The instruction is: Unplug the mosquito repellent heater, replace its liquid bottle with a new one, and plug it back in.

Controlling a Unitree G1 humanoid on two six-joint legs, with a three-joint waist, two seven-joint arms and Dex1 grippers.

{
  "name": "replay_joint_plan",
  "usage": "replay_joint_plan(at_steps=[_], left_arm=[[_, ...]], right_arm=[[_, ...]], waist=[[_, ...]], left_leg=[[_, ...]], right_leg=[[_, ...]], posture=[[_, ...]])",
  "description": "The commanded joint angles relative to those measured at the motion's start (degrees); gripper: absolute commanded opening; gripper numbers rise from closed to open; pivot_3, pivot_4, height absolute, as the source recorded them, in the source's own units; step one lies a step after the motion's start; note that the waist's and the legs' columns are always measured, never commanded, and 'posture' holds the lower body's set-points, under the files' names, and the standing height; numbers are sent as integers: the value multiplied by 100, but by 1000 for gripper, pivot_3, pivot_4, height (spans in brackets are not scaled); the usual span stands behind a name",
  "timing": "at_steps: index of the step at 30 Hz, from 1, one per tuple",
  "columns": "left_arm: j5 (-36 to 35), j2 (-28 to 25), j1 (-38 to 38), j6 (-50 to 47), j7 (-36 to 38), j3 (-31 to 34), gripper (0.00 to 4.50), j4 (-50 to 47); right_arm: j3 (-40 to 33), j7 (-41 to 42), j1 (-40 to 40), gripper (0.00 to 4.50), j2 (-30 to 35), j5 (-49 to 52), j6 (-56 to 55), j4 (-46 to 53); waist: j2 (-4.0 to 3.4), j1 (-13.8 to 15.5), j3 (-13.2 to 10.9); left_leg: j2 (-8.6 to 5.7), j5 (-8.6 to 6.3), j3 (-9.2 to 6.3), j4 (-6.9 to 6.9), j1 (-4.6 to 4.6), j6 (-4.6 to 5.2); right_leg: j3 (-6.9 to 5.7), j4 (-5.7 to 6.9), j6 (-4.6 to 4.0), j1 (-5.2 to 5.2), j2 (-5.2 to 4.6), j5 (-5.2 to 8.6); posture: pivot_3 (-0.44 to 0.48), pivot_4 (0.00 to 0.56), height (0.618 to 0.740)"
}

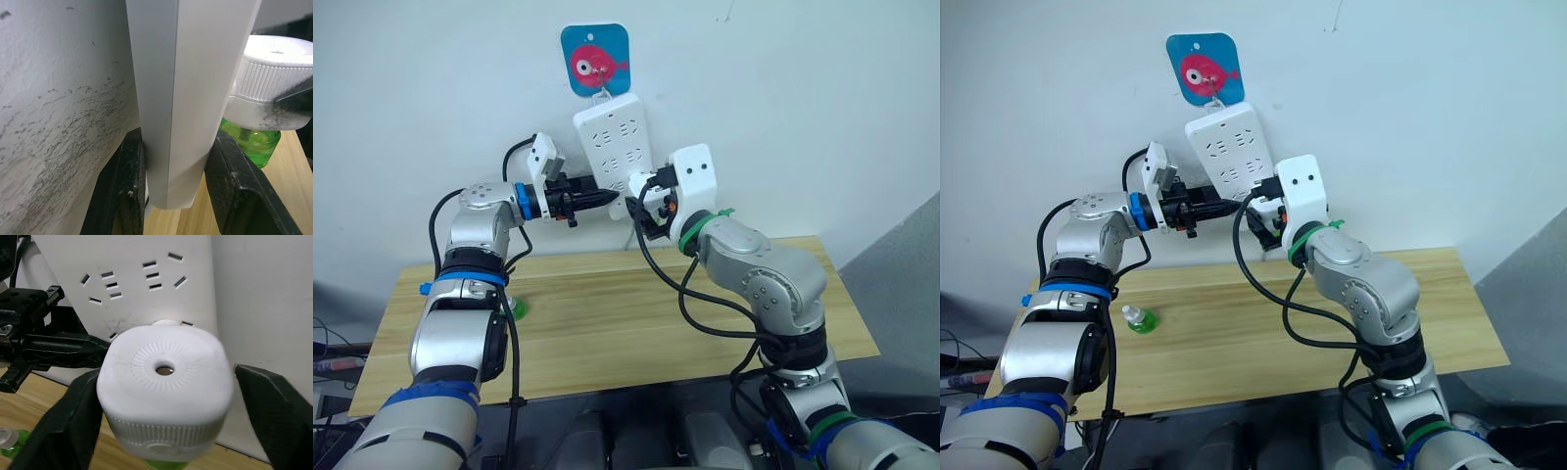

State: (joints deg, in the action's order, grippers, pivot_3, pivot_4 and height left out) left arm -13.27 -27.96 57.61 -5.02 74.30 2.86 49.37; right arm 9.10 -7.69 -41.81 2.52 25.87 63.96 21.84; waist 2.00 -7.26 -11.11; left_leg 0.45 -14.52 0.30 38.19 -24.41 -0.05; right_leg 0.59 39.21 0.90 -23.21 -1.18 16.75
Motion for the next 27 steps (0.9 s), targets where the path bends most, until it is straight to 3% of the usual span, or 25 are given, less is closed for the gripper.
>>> replay_joint_plan(at_steps=[1, 14, 19, 22, 27], left_arm=[[46, 54, -43, -19, 54, -109, 1284, -206], [226, -13, -98, 342, -542, -50, 1284, 22], [-11, -129, -486, 114, -506, 107, 1284, -544], [155, -436, -1066, 627, -518, 95, 1284, -1109], [-136, -1023, -2526, 1265, -665, 575, 2884, -2746]], right_arm=[[-143, 131, -105, 2954, -70, -81, -100, 155], [-990, 661, 397, 2958, 379, 536, 1447, 1840], [-2418, 601, 577, 2958, -648, 1091, 1643, 2142], [-3113, 474, 488, 2958, -1155, 1424, 1602, 2200], [-3861, 55, 471, 2958, -1653, 2203, 1297, 2176]], waist=[[0, -2, 0], [-1, -57, 1], [-7, -125, 4], [-15, -227, 10], [-44, -443, 29]], left_leg=[[0, 0, 0, 0, 0, 0], [-11, 1, -26, 2, -3, -1], [-6, 6, -19, 53, -2, 4], [-4, 7, -15, 60, 0, 4], [-6, 5, -7, 27, 6, 4]], right_leg=[[0, 1, 0, 0, 0, 0], [1, 34, 5, -6, -4, -3], [9, 73, 6, -2, 1, -2], [16, 77, 6, -1, 2, -2], [29, 76, 6, -10, -3, -3]], posture=[[-270, 191, 740], [-284, 183, 740], [-292, 182, 740], [-298, 180, 740], [-267, 175, 740]])
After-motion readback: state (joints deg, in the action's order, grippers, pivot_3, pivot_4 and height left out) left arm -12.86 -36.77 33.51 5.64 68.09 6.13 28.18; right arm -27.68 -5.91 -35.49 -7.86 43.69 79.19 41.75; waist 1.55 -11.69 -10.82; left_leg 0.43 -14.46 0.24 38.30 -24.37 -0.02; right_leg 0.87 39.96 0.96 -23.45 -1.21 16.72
